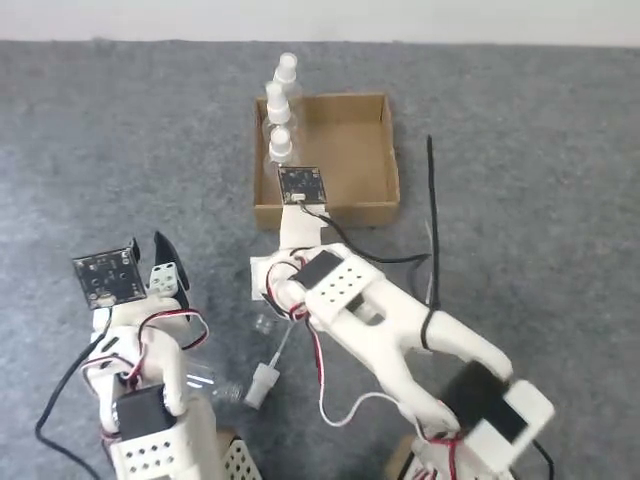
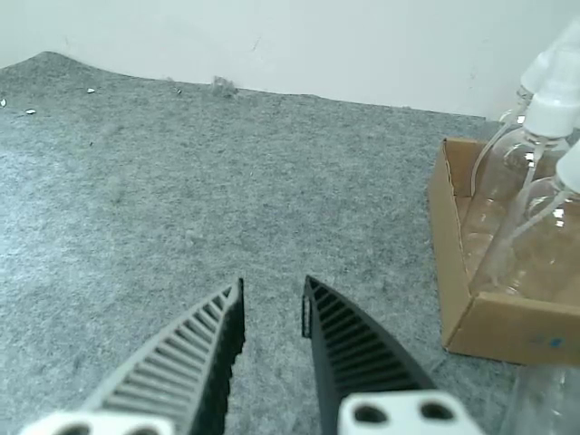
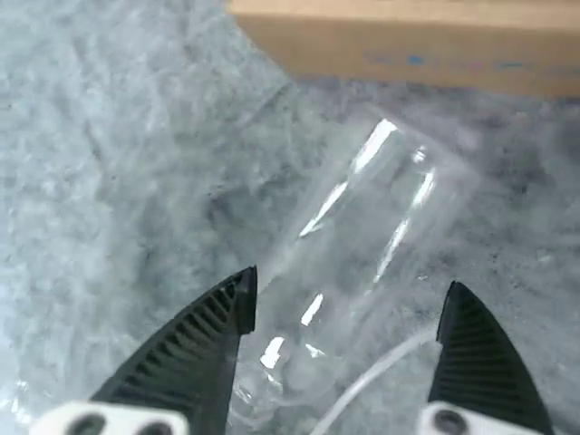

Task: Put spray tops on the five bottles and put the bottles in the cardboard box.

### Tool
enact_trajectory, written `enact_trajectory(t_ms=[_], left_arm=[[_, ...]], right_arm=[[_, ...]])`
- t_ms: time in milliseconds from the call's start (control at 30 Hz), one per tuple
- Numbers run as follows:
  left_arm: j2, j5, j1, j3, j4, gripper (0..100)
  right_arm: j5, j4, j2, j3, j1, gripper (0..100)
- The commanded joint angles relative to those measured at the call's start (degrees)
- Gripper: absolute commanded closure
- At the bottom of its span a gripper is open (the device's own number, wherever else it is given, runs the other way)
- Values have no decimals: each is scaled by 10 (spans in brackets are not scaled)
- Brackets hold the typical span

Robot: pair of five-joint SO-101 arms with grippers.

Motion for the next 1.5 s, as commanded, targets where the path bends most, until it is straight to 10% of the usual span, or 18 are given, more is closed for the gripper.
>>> enact_trajectory(t_ms=[0,400,1467], left_arm=[[-7,-5,-3,-6,-18,899],[-7,-5,-3,-6,-18,899],[-7,-5,-3,-6,-18,899]], right_arm=[[-11,0,34,-55,25,717],[-8,25,10,-62,35,990],[-55,302,-206,-59,38,992]])
